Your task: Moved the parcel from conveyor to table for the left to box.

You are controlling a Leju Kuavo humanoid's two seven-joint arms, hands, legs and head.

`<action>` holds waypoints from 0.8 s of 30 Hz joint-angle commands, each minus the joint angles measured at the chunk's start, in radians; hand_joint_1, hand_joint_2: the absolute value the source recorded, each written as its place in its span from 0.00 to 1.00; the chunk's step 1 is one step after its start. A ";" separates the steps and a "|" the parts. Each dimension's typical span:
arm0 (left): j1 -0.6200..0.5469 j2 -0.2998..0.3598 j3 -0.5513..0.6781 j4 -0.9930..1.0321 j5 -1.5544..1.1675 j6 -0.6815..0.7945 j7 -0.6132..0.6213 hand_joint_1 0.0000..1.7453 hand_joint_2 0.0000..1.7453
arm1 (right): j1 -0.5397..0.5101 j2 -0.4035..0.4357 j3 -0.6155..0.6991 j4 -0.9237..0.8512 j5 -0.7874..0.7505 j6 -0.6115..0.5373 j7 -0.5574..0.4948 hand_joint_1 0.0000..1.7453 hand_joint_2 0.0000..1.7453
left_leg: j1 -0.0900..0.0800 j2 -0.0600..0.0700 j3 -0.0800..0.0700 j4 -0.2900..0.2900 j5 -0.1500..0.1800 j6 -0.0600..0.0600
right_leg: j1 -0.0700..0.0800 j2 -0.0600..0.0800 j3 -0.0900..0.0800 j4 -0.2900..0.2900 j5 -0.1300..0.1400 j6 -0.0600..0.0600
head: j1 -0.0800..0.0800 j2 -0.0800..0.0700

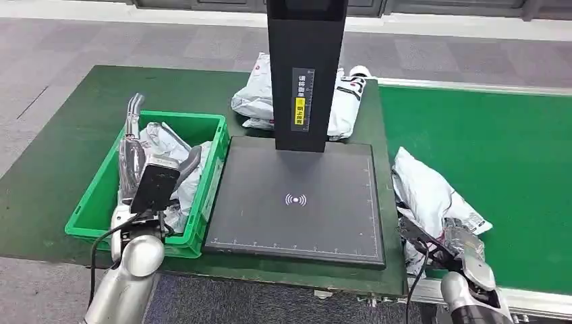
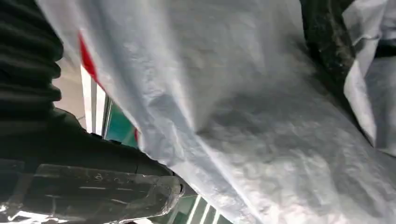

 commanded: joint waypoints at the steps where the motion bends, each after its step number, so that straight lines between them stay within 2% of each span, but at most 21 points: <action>1: -0.013 0.008 -0.003 0.053 0.005 -0.004 0.002 0.00 1.00 | -0.073 -0.014 0.082 0.128 -0.007 0.000 0.001 0.00 1.00 | -0.001 0.005 0.007 -0.004 -0.001 0.001 | 0.000 0.003 0.006 -0.004 0.000 0.000 | 0.000 0.000; 3: -0.018 0.009 -0.004 0.057 0.004 -0.004 0.001 0.00 1.00 | -0.106 -0.005 0.079 0.164 -0.019 0.003 -0.002 0.00 1.00 | 0.000 0.004 0.003 -0.001 -0.001 0.000 | 0.000 0.003 0.002 -0.001 0.000 0.000 | 0.000 0.000; 7: -0.024 0.010 -0.009 0.060 0.002 -0.006 0.000 0.00 1.00 | -0.181 0.021 0.081 0.287 -0.071 -0.034 -0.083 0.00 1.00 | 0.000 0.005 0.003 -0.002 -0.001 0.001 | 0.000 0.004 0.003 -0.003 0.001 0.000 | 0.000 0.000; 9: -0.021 0.011 -0.010 0.058 -0.001 -0.006 -0.001 0.00 1.00 | -0.201 0.032 0.097 0.306 -0.068 -0.047 -0.088 0.00 1.00 | 0.000 0.006 0.004 -0.003 0.000 0.000 | 0.000 0.005 0.003 -0.004 0.002 0.000 | 0.000 0.000; 19: 0.000 0.014 -0.011 0.035 -0.034 0.000 -0.002 0.00 1.00 | -0.227 0.053 0.131 0.284 -0.105 -0.081 -0.112 0.01 1.00 | 0.000 0.007 0.003 -0.002 0.000 0.000 | 0.000 0.005 0.002 -0.002 0.002 0.000 | 0.000 0.000; 20: 0.002 0.014 -0.011 0.034 -0.035 -0.002 -0.001 0.00 1.00 | -0.222 0.056 0.125 0.277 -0.118 -0.086 -0.117 0.20 1.00 | 0.000 0.005 0.003 -0.001 0.000 -0.001 | 0.000 0.004 0.001 -0.001 0.001 0.000 | 0.000 0.000; 21: 0.004 0.011 -0.010 0.033 -0.039 -0.006 0.001 0.00 1.00 | -0.219 0.059 0.129 0.268 -0.132 -0.093 -0.126 1.00 1.00 | 0.000 0.005 0.003 -0.002 0.000 -0.001 | 0.000 0.003 0.002 -0.002 0.001 0.000 | 0.000 0.000; 24: 0.009 0.003 -0.011 0.027 -0.054 -0.015 0.004 0.00 1.00 | -0.206 0.079 0.143 0.220 -0.168 -0.090 -0.145 1.00 1.00 | 0.000 0.005 0.003 -0.001 0.000 0.000 | -0.001 0.004 0.001 -0.001 0.001 0.000 | 0.000 0.000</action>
